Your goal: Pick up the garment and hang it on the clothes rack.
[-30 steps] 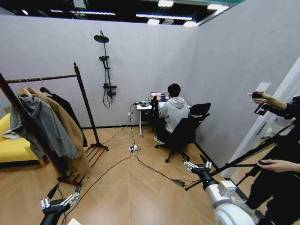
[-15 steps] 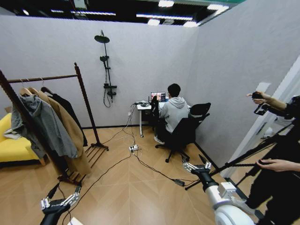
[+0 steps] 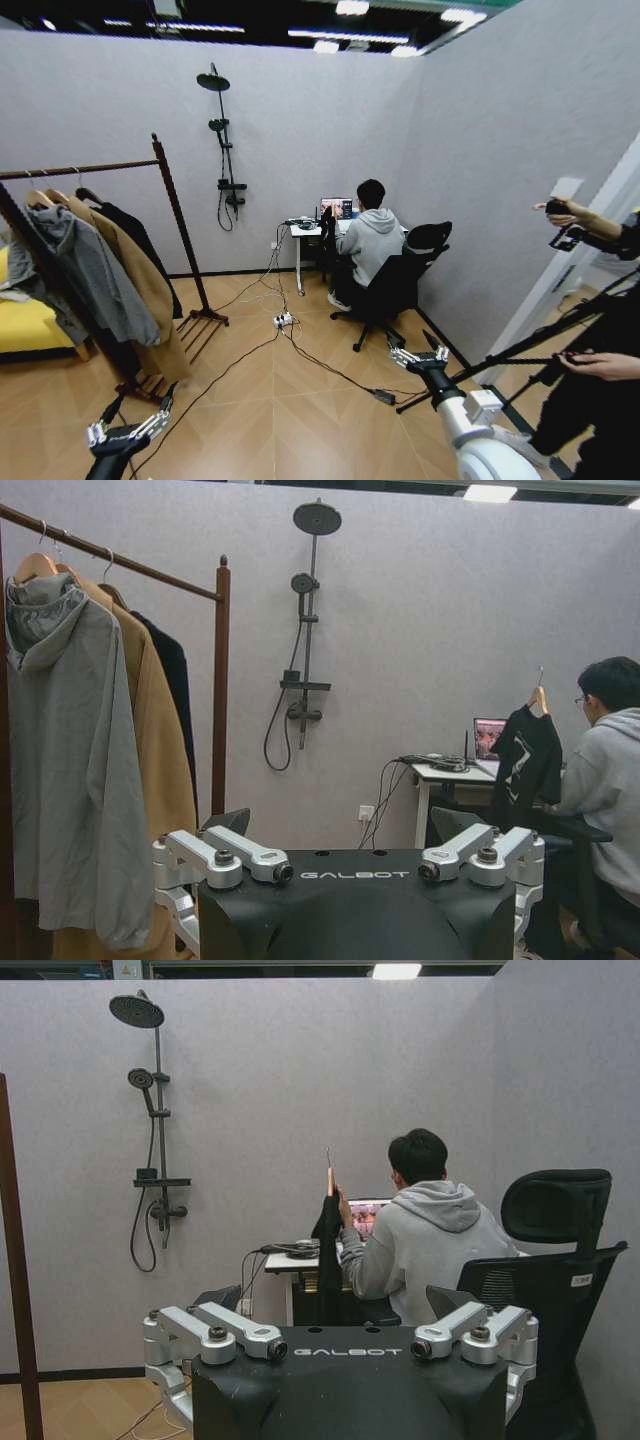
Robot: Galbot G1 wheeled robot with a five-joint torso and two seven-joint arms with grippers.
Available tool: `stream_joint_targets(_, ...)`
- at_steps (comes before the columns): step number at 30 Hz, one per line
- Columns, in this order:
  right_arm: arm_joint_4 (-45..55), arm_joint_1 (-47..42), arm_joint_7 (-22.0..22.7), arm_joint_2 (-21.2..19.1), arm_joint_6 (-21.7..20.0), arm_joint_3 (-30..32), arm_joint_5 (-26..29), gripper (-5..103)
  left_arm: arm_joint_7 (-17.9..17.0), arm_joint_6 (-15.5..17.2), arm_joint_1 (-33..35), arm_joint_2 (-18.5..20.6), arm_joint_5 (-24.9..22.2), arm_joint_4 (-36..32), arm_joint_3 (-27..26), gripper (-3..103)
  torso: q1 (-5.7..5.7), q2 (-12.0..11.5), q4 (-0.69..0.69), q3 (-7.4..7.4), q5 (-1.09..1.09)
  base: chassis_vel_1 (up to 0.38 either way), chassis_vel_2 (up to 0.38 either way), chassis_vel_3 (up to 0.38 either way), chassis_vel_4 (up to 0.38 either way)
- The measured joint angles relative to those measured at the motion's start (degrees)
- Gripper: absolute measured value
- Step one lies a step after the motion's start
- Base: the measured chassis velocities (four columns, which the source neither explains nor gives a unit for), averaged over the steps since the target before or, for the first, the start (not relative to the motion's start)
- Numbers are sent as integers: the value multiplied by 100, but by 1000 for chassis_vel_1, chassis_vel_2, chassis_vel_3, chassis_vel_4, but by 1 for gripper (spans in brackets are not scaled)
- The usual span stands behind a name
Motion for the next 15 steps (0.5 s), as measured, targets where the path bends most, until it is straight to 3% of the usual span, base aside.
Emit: stream_joint_targets(15,-99,31,-10,3,25,-26,-5,100,-1,0,0,0,0,0,0,100,2,-2,0,1,1,-306,303,318,-309)
